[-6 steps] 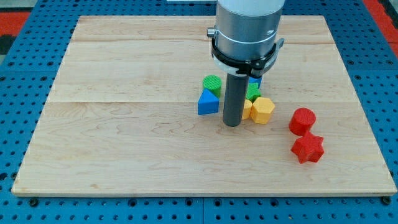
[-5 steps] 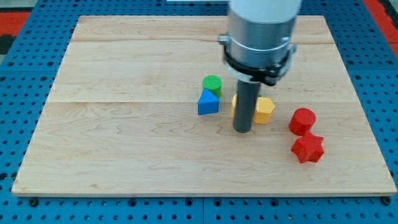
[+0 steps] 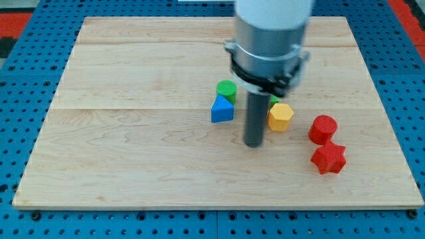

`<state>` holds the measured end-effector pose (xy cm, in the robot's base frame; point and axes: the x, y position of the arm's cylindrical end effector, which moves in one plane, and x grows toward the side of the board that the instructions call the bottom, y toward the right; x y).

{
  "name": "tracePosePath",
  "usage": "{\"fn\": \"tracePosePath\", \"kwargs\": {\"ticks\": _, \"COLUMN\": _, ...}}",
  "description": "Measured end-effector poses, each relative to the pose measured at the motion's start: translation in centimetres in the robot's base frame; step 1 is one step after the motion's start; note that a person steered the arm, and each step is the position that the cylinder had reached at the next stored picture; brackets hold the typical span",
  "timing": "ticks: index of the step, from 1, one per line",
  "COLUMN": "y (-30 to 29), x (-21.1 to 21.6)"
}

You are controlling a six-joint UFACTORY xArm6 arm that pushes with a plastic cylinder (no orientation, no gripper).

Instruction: Move the red star to the bottom left side of the yellow hexagon

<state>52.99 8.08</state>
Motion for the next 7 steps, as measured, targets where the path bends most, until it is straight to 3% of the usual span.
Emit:
{"fn": "tracePosePath", "kwargs": {"ticks": 1, "y": 6.9, "x": 3.0}}
{"fn": "tracePosePath", "kwargs": {"ticks": 3, "y": 13.4, "x": 7.7}}
{"fn": "tracePosePath", "kwargs": {"ticks": 4, "y": 14.9, "x": 4.6}}
{"fn": "tracePosePath", "kwargs": {"ticks": 5, "y": 7.8, "x": 3.6}}
{"fn": "tracePosePath", "kwargs": {"ticks": 6, "y": 5.3, "x": 2.4}}
{"fn": "tracePosePath", "kwargs": {"ticks": 7, "y": 9.6, "x": 5.9}}
